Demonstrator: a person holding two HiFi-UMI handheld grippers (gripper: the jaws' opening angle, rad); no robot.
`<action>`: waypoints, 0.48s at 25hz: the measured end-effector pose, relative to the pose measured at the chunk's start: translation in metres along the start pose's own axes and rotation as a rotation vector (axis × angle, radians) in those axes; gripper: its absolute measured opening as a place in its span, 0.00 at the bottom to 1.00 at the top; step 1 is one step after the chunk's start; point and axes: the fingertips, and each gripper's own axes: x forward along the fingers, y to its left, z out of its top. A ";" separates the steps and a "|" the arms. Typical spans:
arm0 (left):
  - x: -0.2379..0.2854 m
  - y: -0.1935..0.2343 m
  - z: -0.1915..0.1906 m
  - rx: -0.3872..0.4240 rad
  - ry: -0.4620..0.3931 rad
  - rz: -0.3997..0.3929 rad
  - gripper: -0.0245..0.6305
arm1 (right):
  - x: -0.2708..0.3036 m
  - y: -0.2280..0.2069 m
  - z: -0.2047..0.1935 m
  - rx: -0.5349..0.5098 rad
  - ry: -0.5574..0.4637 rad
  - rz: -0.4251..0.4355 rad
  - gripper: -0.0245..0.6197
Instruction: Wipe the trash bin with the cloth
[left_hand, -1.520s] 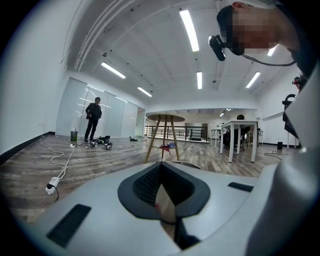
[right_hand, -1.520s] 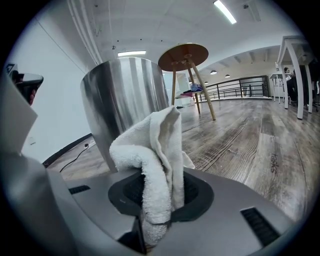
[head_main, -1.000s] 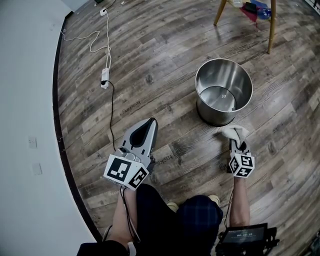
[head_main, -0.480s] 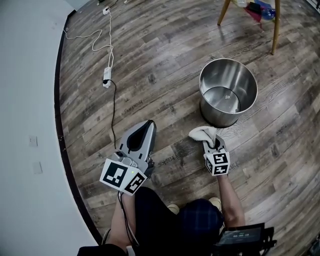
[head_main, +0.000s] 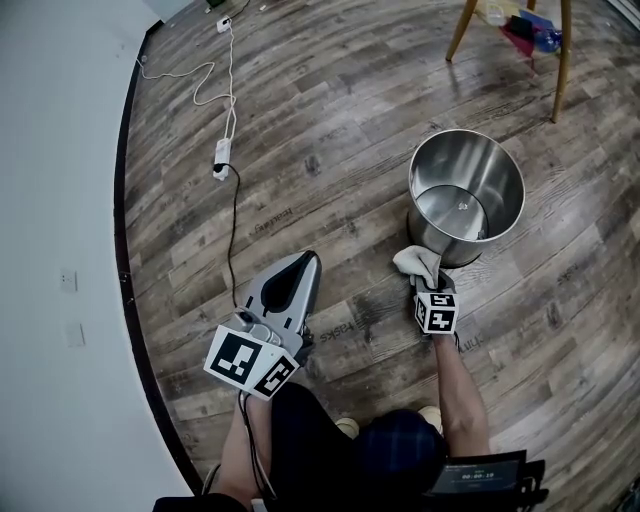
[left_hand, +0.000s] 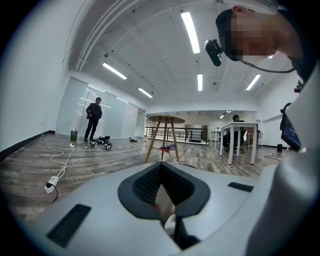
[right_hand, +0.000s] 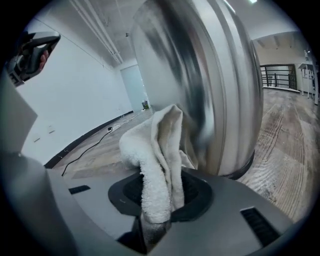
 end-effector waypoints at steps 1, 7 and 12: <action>0.001 0.000 0.000 0.000 -0.001 -0.003 0.04 | 0.000 -0.002 0.001 -0.002 0.000 -0.006 0.18; 0.004 -0.003 -0.001 0.003 0.000 -0.021 0.04 | -0.012 -0.021 0.001 -0.022 -0.005 -0.045 0.18; 0.000 0.006 -0.003 -0.002 0.002 -0.005 0.04 | -0.024 -0.041 -0.002 -0.055 -0.005 -0.070 0.18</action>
